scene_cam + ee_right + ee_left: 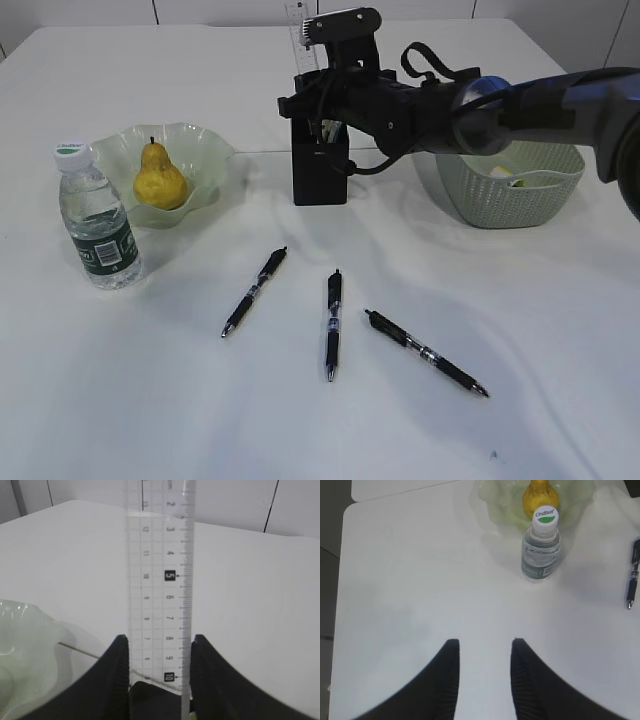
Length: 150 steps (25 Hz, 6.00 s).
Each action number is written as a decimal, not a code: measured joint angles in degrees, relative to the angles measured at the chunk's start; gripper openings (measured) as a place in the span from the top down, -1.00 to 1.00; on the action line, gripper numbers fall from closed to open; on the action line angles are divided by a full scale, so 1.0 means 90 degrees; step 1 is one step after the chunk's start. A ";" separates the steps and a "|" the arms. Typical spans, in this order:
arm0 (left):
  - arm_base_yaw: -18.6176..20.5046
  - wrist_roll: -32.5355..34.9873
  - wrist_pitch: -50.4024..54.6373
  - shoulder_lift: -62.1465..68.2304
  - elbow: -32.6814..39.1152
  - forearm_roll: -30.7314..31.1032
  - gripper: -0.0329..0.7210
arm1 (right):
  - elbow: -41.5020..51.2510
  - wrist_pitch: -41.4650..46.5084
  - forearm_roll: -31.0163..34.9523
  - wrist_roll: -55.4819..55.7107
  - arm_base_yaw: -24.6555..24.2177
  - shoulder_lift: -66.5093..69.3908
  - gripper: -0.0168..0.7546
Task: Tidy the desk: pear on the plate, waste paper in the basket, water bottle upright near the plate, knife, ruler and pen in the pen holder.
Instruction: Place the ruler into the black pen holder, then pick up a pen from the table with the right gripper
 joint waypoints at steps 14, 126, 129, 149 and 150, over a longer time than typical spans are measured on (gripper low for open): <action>0.0000 0.0000 0.0000 0.0000 0.0000 0.0000 0.28 | 0.0000 -0.0274 0.0000 0.0118 0.0000 0.0125 0.17; 0.0000 -0.0113 0.0299 0.0107 0.0000 -0.0212 0.27 | 0.2611 0.8406 0.0229 -0.1363 0.0012 -0.2651 -0.05; 0.0000 -0.0113 0.0299 0.0107 0.0000 -0.0221 0.27 | 0.2611 0.8316 0.0229 -0.1363 0.0058 -0.2441 -0.05; 0.0000 -0.0113 0.0299 0.0107 0.0000 -0.0236 0.27 | 0.2611 0.7833 -0.0368 -0.1376 0.0429 -0.1768 -0.06; 0.0000 -0.0113 0.0299 0.0107 0.0000 -0.0236 0.27 | 0.2611 0.7833 -0.0368 -0.1376 0.0429 -0.1753 -0.06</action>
